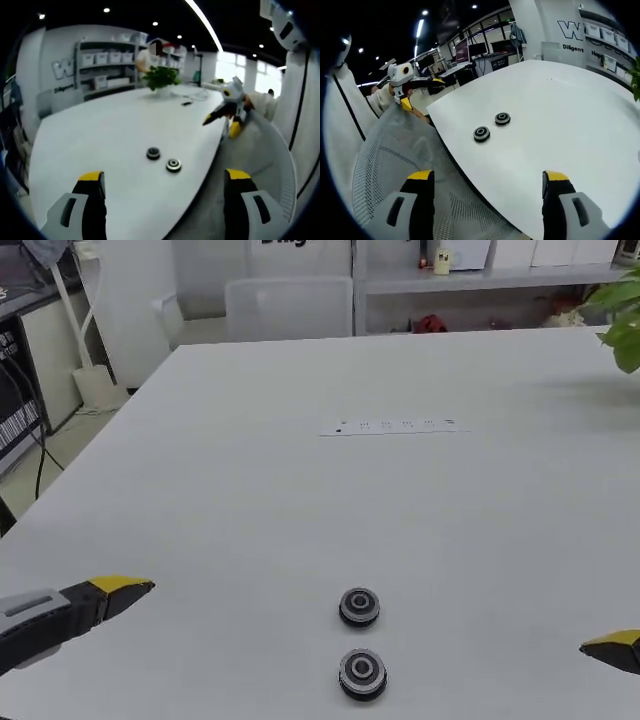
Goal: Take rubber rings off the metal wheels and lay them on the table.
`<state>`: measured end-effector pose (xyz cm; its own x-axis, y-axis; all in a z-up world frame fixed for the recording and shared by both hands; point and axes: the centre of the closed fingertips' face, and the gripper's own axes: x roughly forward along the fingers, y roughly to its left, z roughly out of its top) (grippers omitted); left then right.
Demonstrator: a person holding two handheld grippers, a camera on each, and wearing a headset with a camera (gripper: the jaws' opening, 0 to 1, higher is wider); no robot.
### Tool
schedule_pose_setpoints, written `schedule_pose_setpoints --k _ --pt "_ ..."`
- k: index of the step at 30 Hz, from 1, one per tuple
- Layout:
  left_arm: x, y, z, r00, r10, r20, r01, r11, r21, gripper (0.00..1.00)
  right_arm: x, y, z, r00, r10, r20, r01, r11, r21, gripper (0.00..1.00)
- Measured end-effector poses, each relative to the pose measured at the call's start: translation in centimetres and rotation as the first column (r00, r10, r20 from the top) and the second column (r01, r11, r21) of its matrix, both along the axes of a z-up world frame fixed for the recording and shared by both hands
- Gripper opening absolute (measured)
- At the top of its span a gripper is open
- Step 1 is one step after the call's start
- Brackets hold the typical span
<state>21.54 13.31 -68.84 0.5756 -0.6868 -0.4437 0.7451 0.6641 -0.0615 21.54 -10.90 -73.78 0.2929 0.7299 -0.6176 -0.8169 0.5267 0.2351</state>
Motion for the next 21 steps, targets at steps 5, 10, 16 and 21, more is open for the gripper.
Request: schedule_pose_setpoints --k 5,10,16,21 --pt "0.1 -0.9 0.1 1.000 -0.024 0.002 0.024 1.000 0.005 1.00 0.5 0.1 0.2 1.000 0.012 0.004 -0.012 1.000 -0.003 0.86" --pt "0.5 -1.7 0.4 0.999 -0.045 0.004 0.045 0.999 0.012 1.00 1.1 0.2 0.6 1.000 0.015 0.010 -0.015 1.000 -0.002 0.86" --pt "1.1 -2.5 1.0 0.998 -0.058 0.009 0.058 0.998 0.014 1.00 1.7 1.0 1.8 0.999 0.029 0.024 -0.030 0.999 0.032 0.86" --pt "1.6 -3.1 1.3 0.997 -0.070 0.012 0.070 0.998 0.002 1.00 2.2 1.5 2.0 0.999 0.037 0.020 -0.037 0.998 0.045 0.86"
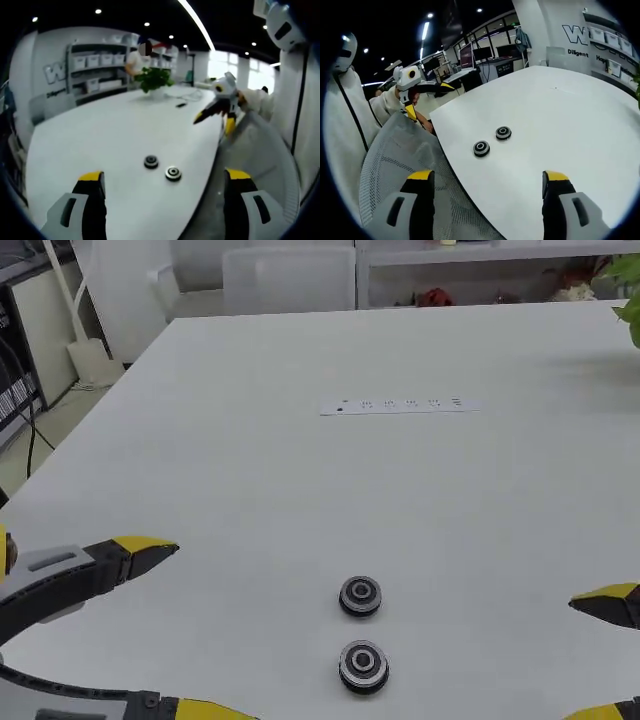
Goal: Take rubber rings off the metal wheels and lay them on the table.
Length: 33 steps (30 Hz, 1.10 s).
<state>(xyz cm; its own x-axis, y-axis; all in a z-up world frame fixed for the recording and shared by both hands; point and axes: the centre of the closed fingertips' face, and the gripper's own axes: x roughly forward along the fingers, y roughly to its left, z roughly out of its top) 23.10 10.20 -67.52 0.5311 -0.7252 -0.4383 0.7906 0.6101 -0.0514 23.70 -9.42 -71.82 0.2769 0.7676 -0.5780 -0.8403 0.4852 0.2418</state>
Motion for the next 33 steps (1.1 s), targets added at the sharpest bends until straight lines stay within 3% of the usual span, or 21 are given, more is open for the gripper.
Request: schedule_pose_setpoints --k 8,22,33 --pt "0.8 -1.1 0.0 0.999 -0.033 -0.002 0.033 0.999 -0.011 0.99 0.5 0.5 -0.2 1.000 0.020 -0.008 -0.020 1.000 -0.005 0.86" --pt "2.0 -2.3 -0.7 0.994 -0.113 -0.008 0.113 0.994 0.009 0.97 1.8 1.0 0.0 0.999 0.032 -0.002 -0.032 0.999 -0.005 0.85" --pt "3.5 -3.8 -0.6 0.984 -0.175 0.022 0.175 0.984 0.014 0.93 3.2 2.4 0.2 0.998 0.064 0.023 -0.064 0.998 -0.015 0.83"
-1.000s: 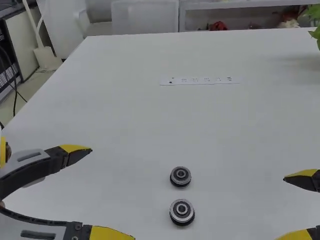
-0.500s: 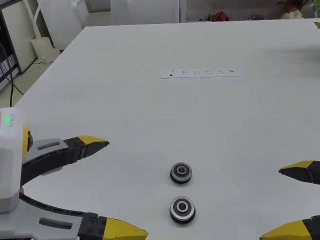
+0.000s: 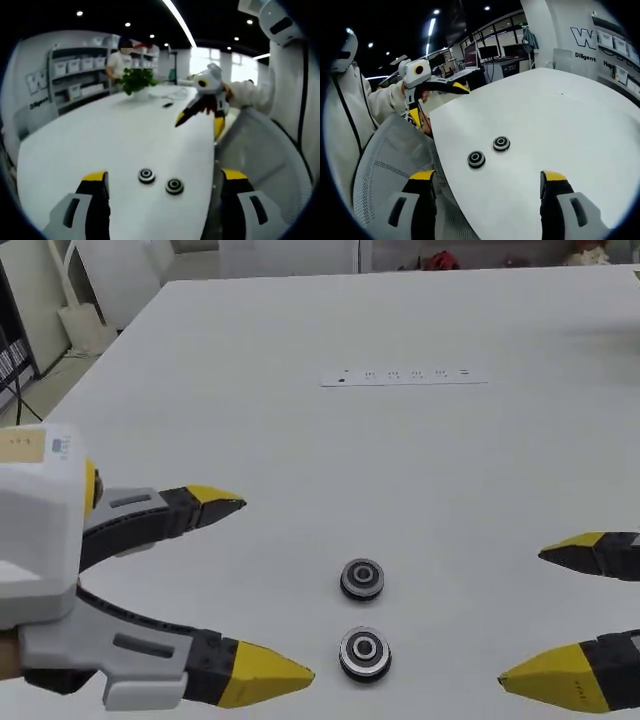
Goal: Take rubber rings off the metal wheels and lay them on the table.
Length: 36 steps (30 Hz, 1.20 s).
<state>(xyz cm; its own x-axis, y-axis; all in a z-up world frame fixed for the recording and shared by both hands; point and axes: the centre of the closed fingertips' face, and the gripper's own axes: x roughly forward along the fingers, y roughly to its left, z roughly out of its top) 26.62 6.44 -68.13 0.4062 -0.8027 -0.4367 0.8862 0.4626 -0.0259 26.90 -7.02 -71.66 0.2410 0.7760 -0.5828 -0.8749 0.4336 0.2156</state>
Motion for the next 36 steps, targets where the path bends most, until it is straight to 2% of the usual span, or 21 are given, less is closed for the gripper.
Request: schedule_pose_setpoints --k 7,12,19,28,33,36 --pt "0.9 -0.9 -0.5 0.999 -0.032 0.009 0.032 0.999 -0.004 0.92 0.9 0.9 0.2 1.000 0.017 0.012 -0.017 1.000 0.010 0.82" --pt "1.6 -1.6 -0.6 0.999 -0.037 0.022 0.038 0.999 -0.031 0.90 1.5 1.9 0.2 0.999 0.037 0.019 -0.037 0.999 0.024 0.81" --pt "2.1 -2.5 -1.2 0.998 -0.044 0.047 0.047 0.997 -0.057 0.86 2.1 4.0 0.6 0.998 0.063 0.032 -0.066 0.993 0.095 0.76" --pt "2.1 -3.7 -3.0 0.998 -0.063 0.026 0.065 0.995 -0.077 0.81 1.8 5.0 -1.0 0.995 0.100 0.007 -0.100 0.988 0.116 0.73" --pt "2.1 -3.9 -3.9 0.997 -0.066 0.028 0.068 0.995 -0.068 0.76 1.6 5.5 -1.5 0.992 0.124 0.022 -0.126 0.981 0.145 0.67" --pt "2.2 -4.0 -4.4 0.998 -0.064 0.026 0.066 0.995 -0.077 0.74 1.4 5.9 -2.0 0.987 0.150 0.051 -0.156 0.977 0.145 0.64"
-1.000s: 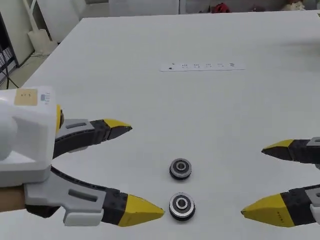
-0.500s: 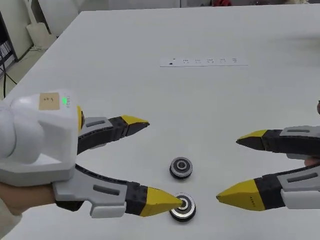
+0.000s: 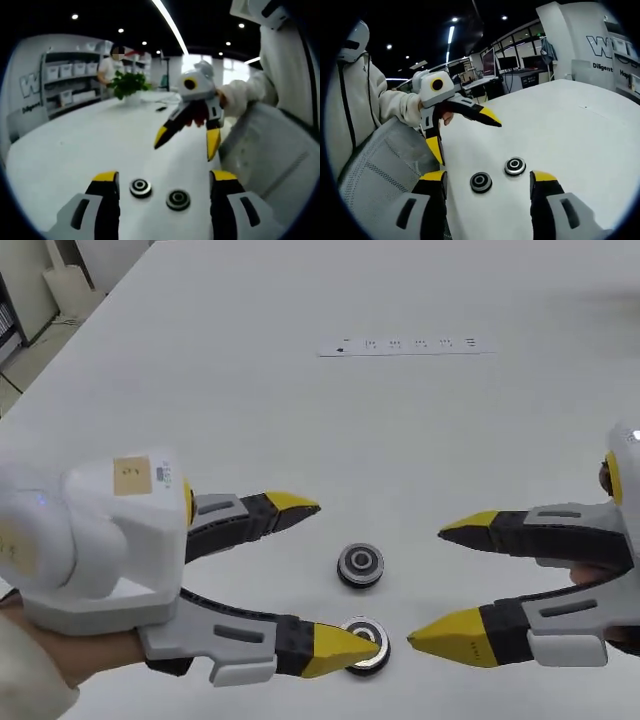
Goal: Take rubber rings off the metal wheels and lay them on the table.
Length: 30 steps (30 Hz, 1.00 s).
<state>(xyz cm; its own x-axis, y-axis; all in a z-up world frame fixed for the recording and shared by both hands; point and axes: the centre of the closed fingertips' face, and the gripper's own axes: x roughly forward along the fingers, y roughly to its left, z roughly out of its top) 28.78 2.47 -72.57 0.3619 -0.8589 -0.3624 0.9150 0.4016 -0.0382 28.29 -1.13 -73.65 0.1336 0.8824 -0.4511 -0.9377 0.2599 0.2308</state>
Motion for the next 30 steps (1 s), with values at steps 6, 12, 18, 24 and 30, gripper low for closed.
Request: schedule_pose_setpoints --k 6,12,18,24,30 --pt "-0.2 -0.1 -0.7 1.000 -0.007 0.008 0.007 1.000 -0.005 0.63 -0.4 0.7 -0.8 0.999 0.038 0.019 -0.039 0.999 0.014 0.56" --pt "-0.8 -1.0 -1.8 0.999 -0.032 -0.005 0.032 0.999 -0.001 0.54 -1.4 1.2 -2.7 0.995 0.095 0.020 -0.095 0.995 -0.030 0.50" --pt "-1.5 -1.7 -2.8 0.998 -0.054 -0.024 0.054 0.999 -0.006 0.46 -1.8 1.5 -4.2 0.992 0.122 0.020 -0.120 0.991 -0.062 0.42" --pt "-2.1 -2.1 -4.0 0.996 -0.079 -0.041 0.080 0.997 0.014 0.38 -1.3 1.3 -4.7 0.993 0.116 0.038 -0.113 0.991 -0.074 0.36" --pt "-1.8 -1.9 -4.8 0.996 -0.067 -0.051 0.069 0.997 0.027 0.33 -1.4 1.4 -5.4 0.990 0.130 0.048 -0.126 0.988 -0.088 0.31"
